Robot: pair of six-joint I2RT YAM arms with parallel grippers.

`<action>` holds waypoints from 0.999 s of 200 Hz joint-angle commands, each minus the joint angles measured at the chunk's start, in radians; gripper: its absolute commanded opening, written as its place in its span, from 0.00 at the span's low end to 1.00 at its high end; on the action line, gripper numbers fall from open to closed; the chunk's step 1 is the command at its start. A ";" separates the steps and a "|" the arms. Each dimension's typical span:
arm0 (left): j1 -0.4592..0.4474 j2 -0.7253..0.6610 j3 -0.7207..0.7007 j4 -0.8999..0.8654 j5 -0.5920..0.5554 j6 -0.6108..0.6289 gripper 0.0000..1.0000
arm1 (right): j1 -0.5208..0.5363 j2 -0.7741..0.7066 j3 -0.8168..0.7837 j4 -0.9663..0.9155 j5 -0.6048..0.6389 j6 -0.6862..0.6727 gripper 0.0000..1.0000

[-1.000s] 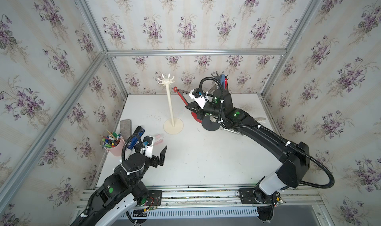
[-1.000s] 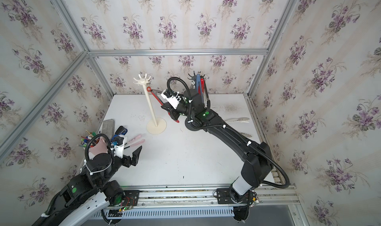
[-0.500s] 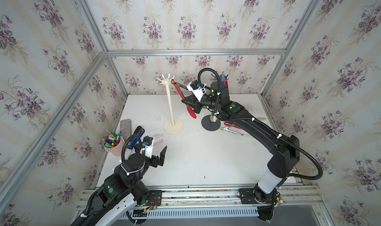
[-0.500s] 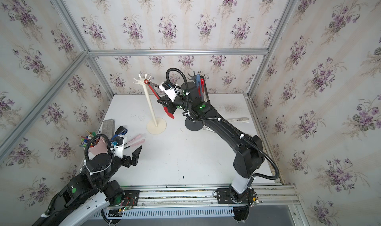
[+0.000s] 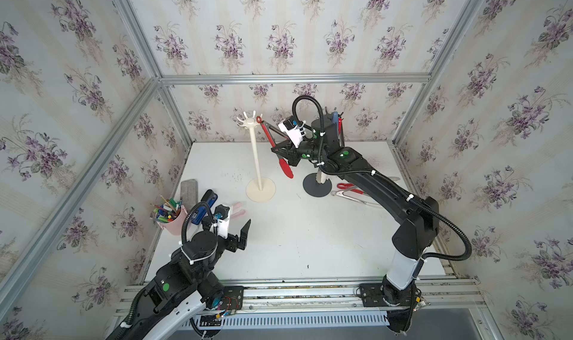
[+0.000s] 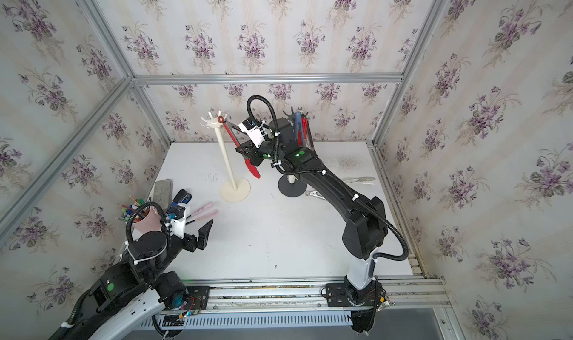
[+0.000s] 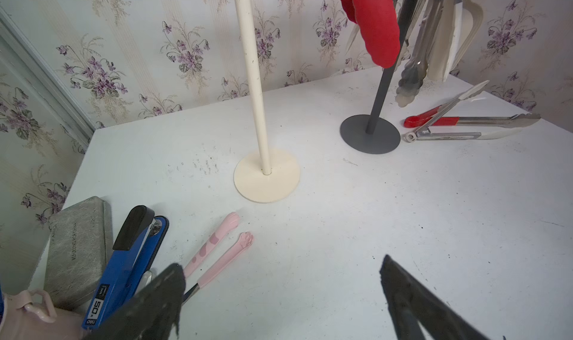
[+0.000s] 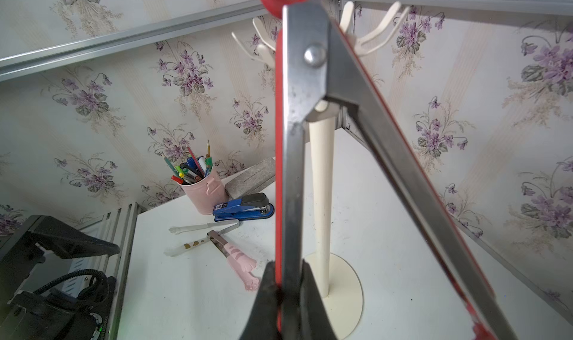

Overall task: Hang food tongs on kitchen utensil racks
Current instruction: Hang the food tongs on the rack.

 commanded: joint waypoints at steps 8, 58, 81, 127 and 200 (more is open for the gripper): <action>0.001 -0.002 0.000 0.017 -0.006 0.000 0.99 | 0.001 0.005 0.013 0.007 0.012 0.025 0.00; 0.001 -0.001 -0.001 0.016 -0.004 0.000 0.99 | -0.003 0.004 0.011 -0.008 0.027 0.038 0.00; 0.001 -0.003 0.001 0.017 -0.003 0.000 0.99 | -0.005 -0.006 -0.002 0.000 0.030 0.044 0.00; 0.001 -0.002 0.001 0.017 -0.001 0.000 0.99 | -0.009 -0.015 -0.004 0.002 0.040 0.053 0.00; 0.001 0.002 0.000 0.017 0.000 0.000 0.99 | -0.008 -0.038 -0.014 0.009 0.002 0.060 0.00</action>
